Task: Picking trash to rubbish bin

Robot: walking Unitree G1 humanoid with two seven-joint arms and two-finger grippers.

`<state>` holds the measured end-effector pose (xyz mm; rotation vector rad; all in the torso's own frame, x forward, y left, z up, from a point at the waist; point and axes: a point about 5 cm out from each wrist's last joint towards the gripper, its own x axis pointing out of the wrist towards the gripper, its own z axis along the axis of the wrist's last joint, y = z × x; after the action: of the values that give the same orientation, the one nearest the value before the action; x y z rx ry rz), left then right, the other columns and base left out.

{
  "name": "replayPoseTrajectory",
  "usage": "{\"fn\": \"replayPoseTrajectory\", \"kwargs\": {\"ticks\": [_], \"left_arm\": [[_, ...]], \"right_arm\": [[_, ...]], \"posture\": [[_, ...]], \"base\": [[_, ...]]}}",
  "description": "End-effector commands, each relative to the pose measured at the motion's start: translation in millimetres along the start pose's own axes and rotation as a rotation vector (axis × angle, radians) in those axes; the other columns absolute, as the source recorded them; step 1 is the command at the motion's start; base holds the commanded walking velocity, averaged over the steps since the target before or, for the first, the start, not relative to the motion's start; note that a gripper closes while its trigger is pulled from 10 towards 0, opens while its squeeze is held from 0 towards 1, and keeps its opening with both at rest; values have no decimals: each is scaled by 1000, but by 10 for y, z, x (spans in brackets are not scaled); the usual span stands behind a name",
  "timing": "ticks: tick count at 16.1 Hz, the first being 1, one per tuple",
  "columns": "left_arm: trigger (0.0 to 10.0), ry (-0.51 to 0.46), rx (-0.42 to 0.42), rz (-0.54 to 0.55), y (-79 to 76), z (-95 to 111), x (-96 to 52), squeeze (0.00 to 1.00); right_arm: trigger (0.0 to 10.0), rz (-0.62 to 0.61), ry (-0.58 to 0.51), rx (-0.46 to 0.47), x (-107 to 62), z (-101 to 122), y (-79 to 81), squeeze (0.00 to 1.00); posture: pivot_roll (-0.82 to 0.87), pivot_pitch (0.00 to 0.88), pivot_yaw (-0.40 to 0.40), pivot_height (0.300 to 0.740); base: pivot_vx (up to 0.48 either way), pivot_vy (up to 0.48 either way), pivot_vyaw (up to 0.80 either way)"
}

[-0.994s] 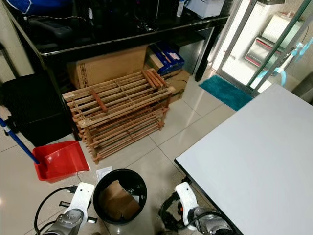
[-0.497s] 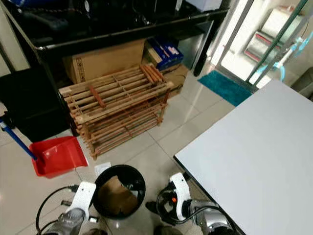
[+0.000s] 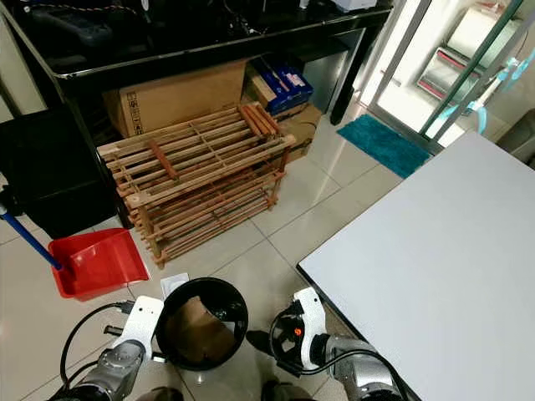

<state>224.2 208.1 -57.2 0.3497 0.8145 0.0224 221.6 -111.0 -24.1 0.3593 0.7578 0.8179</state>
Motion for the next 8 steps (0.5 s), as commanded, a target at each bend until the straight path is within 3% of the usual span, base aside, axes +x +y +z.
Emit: {"fn": "replayPoseTrajectory", "kwargs": {"ticks": [1, 6, 7, 8], "left_arm": [[10000, -3, 9, -12, -44, 22, 4, 0], [10000, -75, 0, -45, -85, 146, 12, 0], [10000, -89, -13, -59, -99, 176, 14, 71], [10000, -95, -24, -72, -114, 193, 15, 259]], "right_arm": [[10000, -52, -22, 6, -121, 43, -104, 0], [10000, -58, -33, 10, -142, 49, -82, 0], [10000, -59, -34, 10, -146, 48, -80, 0], [10000, -60, -34, 10, -148, 49, -79, 0]], "posture": [[-114, 128, -177, 740], [-123, 136, -179, 740], [-125, 136, -178, 740], [-125, 137, -178, 740]], "base": [[0, 0, 0], [0, 0, 0], [0, 0, 0], [0, 0, 0]]}}
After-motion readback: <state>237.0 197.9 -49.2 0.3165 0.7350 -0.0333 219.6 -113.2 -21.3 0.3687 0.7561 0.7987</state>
